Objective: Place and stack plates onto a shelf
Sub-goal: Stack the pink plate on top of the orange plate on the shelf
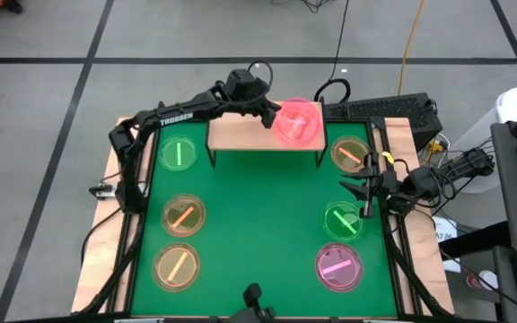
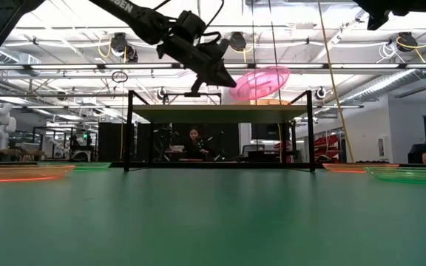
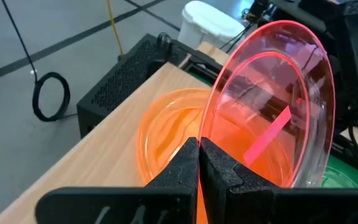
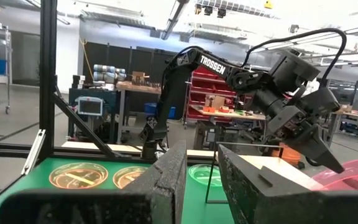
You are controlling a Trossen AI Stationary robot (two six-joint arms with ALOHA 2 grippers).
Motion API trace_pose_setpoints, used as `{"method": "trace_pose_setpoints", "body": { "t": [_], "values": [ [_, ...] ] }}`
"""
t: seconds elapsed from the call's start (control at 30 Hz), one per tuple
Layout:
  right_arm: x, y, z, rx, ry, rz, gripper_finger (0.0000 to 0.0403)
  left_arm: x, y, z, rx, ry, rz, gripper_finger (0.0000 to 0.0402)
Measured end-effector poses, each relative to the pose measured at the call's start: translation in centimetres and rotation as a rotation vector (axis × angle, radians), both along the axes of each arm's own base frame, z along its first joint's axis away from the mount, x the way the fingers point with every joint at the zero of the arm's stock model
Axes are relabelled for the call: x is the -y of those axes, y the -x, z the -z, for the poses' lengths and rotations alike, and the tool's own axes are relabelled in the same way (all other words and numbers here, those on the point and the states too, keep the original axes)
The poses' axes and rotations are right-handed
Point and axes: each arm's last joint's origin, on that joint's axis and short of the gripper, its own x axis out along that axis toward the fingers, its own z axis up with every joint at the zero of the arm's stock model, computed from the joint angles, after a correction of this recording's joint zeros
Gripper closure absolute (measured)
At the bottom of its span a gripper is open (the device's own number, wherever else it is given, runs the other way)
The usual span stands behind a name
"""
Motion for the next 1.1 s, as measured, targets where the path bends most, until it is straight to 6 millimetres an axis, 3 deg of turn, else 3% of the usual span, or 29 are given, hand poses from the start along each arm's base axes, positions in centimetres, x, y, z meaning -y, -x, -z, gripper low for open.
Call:
{"method": "trace_pose_setpoints", "body": {
  "t": [0.8,1.1],
  "values": [
    [0.00,0.00,0.00,0.000,0.000,0.000,0.0324,-0.41,0.18,-0.06,-0.010,-0.029,-0.070,0.0394],
    [0.00,0.00,0.00,0.000,0.000,0.000,0.0324,-0.10,-0.07,-0.17,0.002,-0.039,-0.045,0.0337]
  ]
}}
